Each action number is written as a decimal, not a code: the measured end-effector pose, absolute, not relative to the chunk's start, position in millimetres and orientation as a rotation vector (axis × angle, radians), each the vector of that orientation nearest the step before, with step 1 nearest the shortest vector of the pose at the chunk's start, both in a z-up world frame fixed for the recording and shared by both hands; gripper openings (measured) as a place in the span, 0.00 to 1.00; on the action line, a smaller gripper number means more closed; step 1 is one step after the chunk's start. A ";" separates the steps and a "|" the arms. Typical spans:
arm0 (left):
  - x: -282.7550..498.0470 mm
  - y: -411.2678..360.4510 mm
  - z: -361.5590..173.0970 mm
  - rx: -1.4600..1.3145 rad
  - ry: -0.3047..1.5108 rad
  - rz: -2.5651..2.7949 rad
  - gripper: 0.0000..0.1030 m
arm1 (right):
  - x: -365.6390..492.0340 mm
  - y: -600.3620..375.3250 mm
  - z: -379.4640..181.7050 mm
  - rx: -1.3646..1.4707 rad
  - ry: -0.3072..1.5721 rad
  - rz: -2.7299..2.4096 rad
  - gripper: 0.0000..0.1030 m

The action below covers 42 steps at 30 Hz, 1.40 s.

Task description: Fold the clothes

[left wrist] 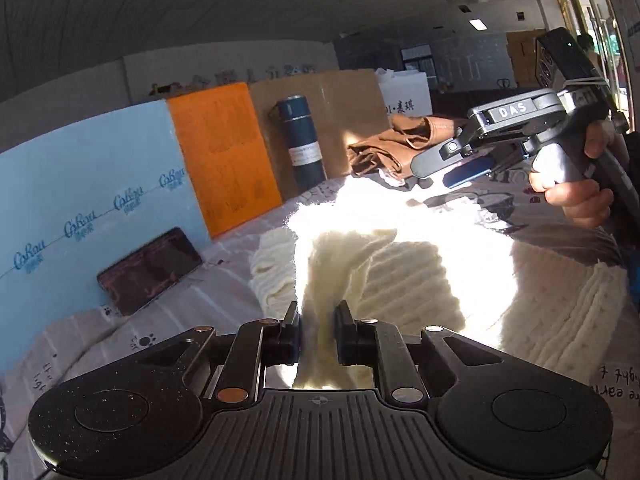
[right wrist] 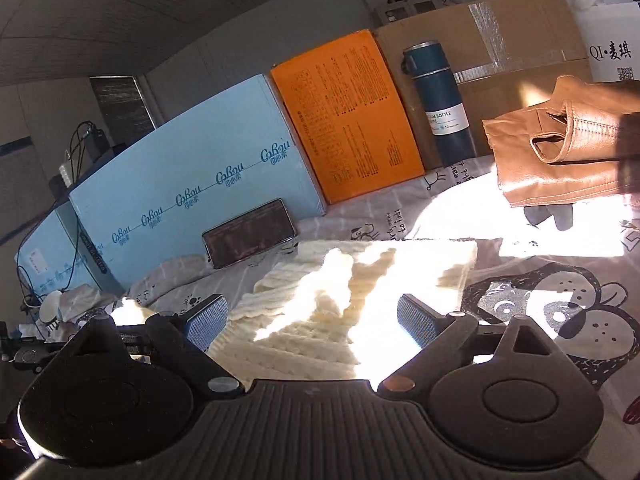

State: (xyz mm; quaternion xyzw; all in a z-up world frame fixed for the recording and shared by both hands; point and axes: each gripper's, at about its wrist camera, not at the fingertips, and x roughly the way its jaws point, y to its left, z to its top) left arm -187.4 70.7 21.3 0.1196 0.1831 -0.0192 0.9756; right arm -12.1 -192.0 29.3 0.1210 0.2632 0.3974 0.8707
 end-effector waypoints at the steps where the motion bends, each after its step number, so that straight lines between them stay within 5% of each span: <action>1: -194.4 78.3 24.6 0.217 0.356 0.010 0.15 | -7.1 -185.9 31.8 0.254 0.559 0.832 0.89; 5: -211.3 109.4 20.6 0.133 0.453 0.161 0.27 | 12.5 -157.3 37.7 0.216 0.566 0.832 0.89; 7: -217.6 119.6 15.3 0.123 0.498 0.210 0.46 | 23.4 -144.9 35.5 0.208 0.596 0.817 0.89; 9: -223.8 127.3 14.1 0.110 0.514 0.217 0.48 | 35.2 -134.4 29.6 0.205 0.633 0.805 0.89; 11: -228.0 131.3 17.4 0.116 0.504 0.225 0.59 | 45.7 -124.3 21.3 0.195 0.679 0.791 0.86; 12: -229.9 132.0 20.1 0.131 0.487 0.241 0.75 | 51.0 -119.1 16.4 0.188 0.705 0.783 0.85; 13: -231.7 132.6 22.9 0.146 0.470 0.257 0.85 | 55.2 -114.1 11.8 0.180 0.728 0.777 0.81; 17: -230.6 141.3 36.8 0.130 0.394 0.257 0.86 | 60.0 -96.7 0.5 0.121 0.782 0.768 0.21; 20: -219.4 145.6 44.2 0.117 0.343 0.248 0.86 | 57.9 -86.6 5.5 0.113 0.782 0.803 0.14; 36: -216.1 166.6 18.2 -0.021 0.352 0.238 0.87 | 46.9 64.2 36.7 0.016 0.807 1.042 0.18; 37: -216.3 166.6 17.6 -0.022 0.354 0.238 0.87 | 46.6 71.7 32.3 0.009 0.819 1.054 0.25; 38: -216.2 167.0 17.0 -0.026 0.357 0.234 0.87 | 46.0 76.5 27.7 0.011 0.830 1.069 0.48; 40: -216.0 168.3 15.5 -0.035 0.364 0.224 0.87 | 43.6 77.2 22.7 0.033 0.829 1.089 0.71; 42: -216.2 171.1 14.1 -0.053 0.375 0.224 0.87 | 40.5 75.9 22.1 0.034 0.826 1.100 0.72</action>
